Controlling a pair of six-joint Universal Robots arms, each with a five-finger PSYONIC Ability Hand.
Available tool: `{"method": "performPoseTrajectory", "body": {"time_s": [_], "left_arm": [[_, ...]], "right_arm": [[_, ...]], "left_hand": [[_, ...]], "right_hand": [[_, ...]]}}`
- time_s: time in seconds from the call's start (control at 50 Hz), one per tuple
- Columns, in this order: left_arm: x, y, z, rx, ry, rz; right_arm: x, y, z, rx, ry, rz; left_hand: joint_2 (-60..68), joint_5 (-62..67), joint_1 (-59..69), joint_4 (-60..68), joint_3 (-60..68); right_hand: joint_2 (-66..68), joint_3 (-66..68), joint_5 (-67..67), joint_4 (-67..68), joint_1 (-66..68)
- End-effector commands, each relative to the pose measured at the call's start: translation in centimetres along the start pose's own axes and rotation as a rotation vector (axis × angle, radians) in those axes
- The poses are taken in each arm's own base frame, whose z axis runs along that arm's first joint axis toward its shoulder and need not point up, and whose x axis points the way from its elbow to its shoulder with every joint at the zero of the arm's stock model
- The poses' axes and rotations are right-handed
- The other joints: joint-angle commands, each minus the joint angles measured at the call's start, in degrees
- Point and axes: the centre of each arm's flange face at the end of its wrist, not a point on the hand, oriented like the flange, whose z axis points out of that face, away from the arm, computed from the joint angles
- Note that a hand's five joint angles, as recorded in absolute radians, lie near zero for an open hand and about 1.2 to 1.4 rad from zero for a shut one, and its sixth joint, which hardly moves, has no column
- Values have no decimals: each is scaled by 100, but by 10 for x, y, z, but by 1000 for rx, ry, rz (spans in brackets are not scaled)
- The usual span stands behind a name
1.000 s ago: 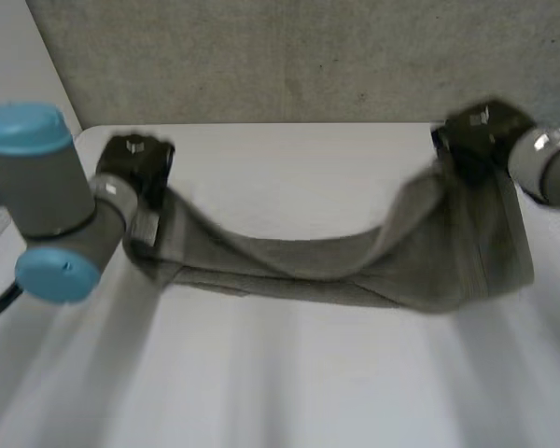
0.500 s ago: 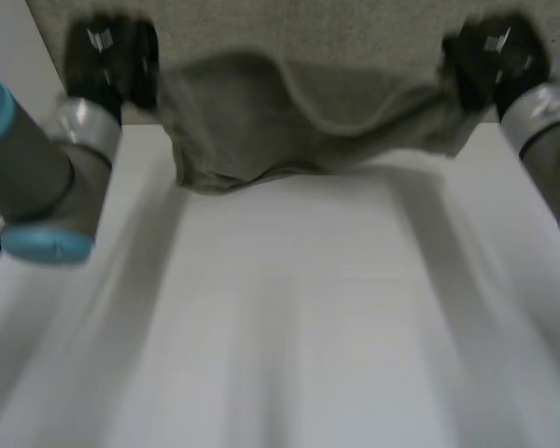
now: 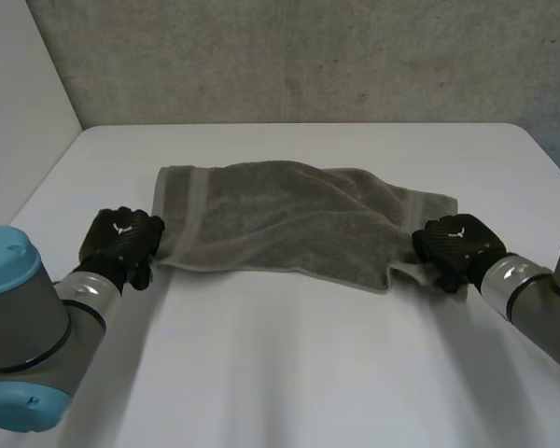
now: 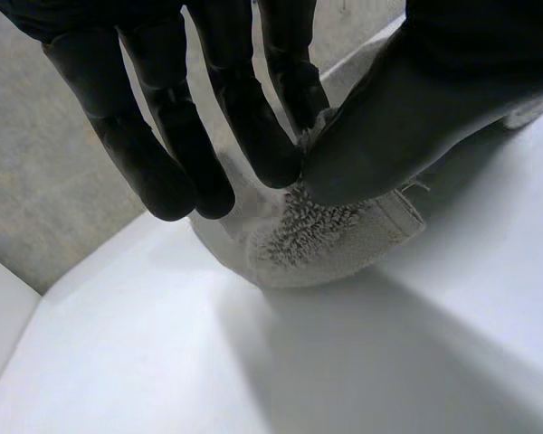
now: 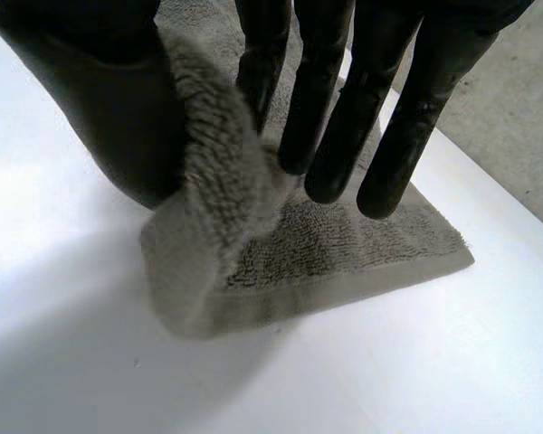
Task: Fold the towel.
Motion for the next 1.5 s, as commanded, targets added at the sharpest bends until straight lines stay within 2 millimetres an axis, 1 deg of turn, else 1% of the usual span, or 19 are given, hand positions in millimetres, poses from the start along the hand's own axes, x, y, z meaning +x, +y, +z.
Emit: {"method": "performPoseTrajectory", "body": {"time_s": [0.02,0.2,0.44,0.66,0.7,0.72,0.74,0.76,0.8,0.82,0.86,0.92,0.96,1.02,1.08,1.18,1.34,1.46,1.5], "left_arm": [[-4,-13,0,54,-18,-5],[-6,-12,3,67,-30,-7],[-8,-14,6,89,-40,-6],[-10,-13,7,88,-47,-8],[-10,-14,7,92,-49,-7],[-10,-14,7,92,-49,-7],[-10,-13,7,91,-47,-7],[-10,-13,7,91,-47,-7],[-12,-15,8,95,-54,-6],[-12,-15,8,95,-54,-6],[-20,-17,11,100,-80,-4],[-27,-18,12,102,-99,-2],[-46,-32,8,140,-152,0],[-64,-49,1,188,-209,-2],[-69,-54,-4,202,-224,1],[-70,-72,-31,238,-217,7],[-66,-82,-58,274,-183,18],[-64,-79,-62,265,-179,17],[-61,-72,-59,242,-168,14]], "right_arm": [[-6,6,-10,71,37,-15],[-13,8,-21,122,71,-37],[-31,5,-22,135,52,-51],[-37,11,-9,127,106,-69],[-38,13,-8,120,106,-72],[-38,13,-8,120,106,-73],[-37,12,-8,121,108,-69],[-37,12,-8,121,108,-69],[-34,5,-12,143,122,-69],[-34,5,-12,143,122,-69],[-19,-19,-27,221,187,-70],[-12,-34,-37,267,215,-60],[-1,-58,-52,341,248,-24],[11,-66,-64,313,252,19],[19,-66,-70,273,252,39],[41,-63,-88,139,201,113],[80,-65,-102,145,213,184],[84,-61,-104,130,159,237],[83,-49,-97,87,103,285]], "left_hand": [[-741,-1566,-277,-730,-880],[-741,-1566,-277,-730,-880],[-741,-1566,-277,-730,-880],[-741,-1566,-277,-730,-880],[-741,-1566,-277,-730,-880],[-741,-1566,-277,-730,-880],[-741,-1566,-277,-730,-880],[-741,-1566,-277,-730,-880],[-741,-1566,-277,-730,-880],[-741,-1566,-277,-730,-880],[-741,-1566,-277,-730,-880],[-741,-1566,-277,-730,-880],[-741,-1566,-277,-730,-880],[-741,-1566,-277,-730,-880],[-741,-1566,-277,-730,-880],[-741,-1566,-277,-730,-880],[-741,-1566,-277,-730,-880],[-741,-1566,-277,-730,-880],[-741,-1566,-277,-730,-880]], "right_hand": [[-1070,-1077,-990,-1091,-1036],[-1324,-1331,-1244,-1345,-1290],[-1223,-1230,-1143,-1244,-1189],[-903,-910,-824,-924,-869],[316,309,395,295,350],[324,318,404,304,359],[1457,1450,1537,1436,1491],[1468,1461,1548,1448,1503],[3221,3214,3301,3200,3255],[3229,3222,3308,3208,3263],[3229,3222,3308,3208,3263],[3229,3222,3308,3208,3263],[3229,3222,3308,3208,3263],[3229,3222,3308,3208,3263],[3229,3222,3308,3208,3263],[3229,3222,3308,3208,3263],[3229,3222,3308,3208,3263],[3229,3222,3308,3208,3263],[3229,3222,3308,3208,3263]]}}
